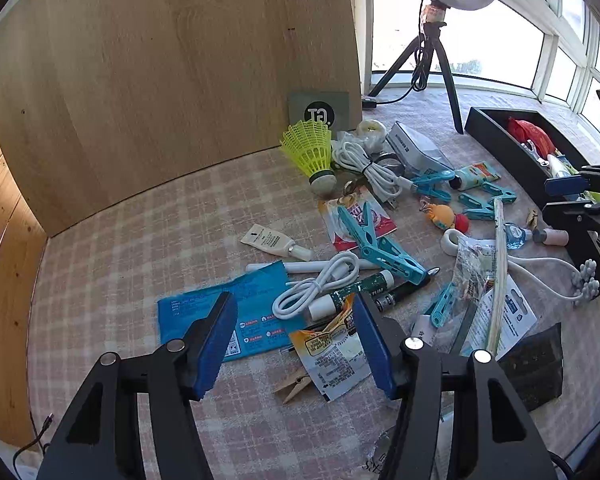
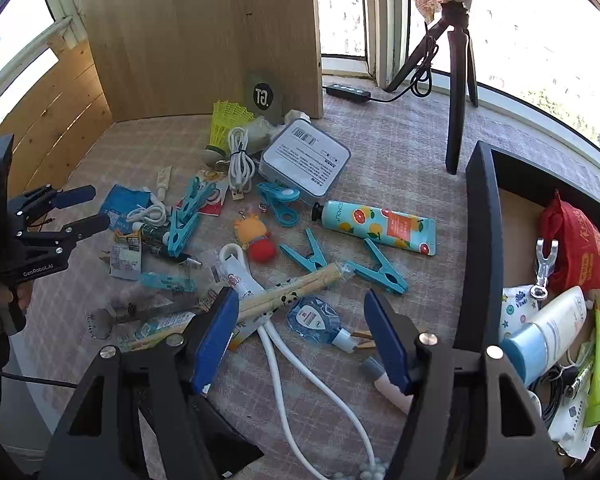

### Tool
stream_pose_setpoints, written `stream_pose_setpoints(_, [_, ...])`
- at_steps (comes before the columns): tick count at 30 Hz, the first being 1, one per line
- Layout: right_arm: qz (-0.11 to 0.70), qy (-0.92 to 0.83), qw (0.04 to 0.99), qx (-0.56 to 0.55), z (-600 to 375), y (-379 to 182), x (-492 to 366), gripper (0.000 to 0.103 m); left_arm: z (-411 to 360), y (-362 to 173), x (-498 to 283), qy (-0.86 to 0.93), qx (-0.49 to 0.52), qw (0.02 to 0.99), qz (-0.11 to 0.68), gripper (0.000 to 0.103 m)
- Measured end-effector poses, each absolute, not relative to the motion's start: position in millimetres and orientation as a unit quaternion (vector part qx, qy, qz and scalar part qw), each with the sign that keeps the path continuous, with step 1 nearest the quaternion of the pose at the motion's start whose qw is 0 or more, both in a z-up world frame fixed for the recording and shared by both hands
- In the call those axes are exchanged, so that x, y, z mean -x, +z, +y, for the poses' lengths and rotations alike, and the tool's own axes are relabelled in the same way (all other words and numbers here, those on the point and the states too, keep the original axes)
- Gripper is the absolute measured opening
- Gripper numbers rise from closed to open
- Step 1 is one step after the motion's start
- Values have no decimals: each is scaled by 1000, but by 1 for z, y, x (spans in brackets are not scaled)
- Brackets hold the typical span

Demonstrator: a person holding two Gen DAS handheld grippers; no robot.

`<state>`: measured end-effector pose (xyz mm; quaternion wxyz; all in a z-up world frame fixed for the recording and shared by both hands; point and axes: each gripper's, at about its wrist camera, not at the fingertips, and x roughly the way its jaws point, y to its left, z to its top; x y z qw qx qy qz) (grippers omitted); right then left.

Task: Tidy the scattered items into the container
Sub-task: 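Lower both open tools toward the white cable and clothespins in the pile, then grasp the white coiled cable with the right tool while the left tool grasps another white cable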

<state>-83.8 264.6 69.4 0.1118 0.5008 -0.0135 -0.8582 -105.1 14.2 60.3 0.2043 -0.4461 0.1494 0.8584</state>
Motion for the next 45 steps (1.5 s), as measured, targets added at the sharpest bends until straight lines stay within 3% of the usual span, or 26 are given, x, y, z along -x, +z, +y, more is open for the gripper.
stream_pose_setpoints(8, [-15,-844,156,-513,236,62,131,63,29,38,129,832,468,236,186,55])
stream_pose_setpoints(11, [-1,-841,172,-513,216,57,148,57,32,31,134,823,474,246,193,49])
stream_pose_setpoints(15, [24,-838,183,-514,188,51,174,51,32,26,136,816,479,260,193,48])
stream_pose_setpoints(26, [91,-833,188,-513,140,26,223,50,28,27,141,804,484,300,175,44])
stream_pose_setpoints(28, [97,-835,188,-509,137,26,225,46,28,26,143,802,486,305,166,40])
stream_pose_setpoints(30, [90,-836,189,-507,139,28,225,27,28,26,142,800,487,311,160,34])
stream_pose_setpoints(31, [82,-835,193,-509,141,29,225,23,28,26,141,800,485,314,160,32])
stream_pose_setpoints(33, [61,-832,203,-512,147,31,224,23,29,25,137,800,484,314,166,21])
stream_pose_setpoints(37, [29,-833,206,-512,155,35,217,22,28,27,130,805,480,308,163,19])
stream_pose_setpoints(39, [8,-837,206,-507,160,41,212,22,22,33,128,812,477,302,149,6])
stream_pose_setpoints(41, [-8,-840,211,-500,164,48,206,21,16,39,125,816,475,301,133,0])
stream_pose_setpoints(43, [-16,-843,211,-495,166,54,202,0,9,46,122,818,471,309,116,0])
stream_pose_setpoints(45, [-11,-843,210,-495,165,55,201,1,7,48,120,826,462,300,123,0])
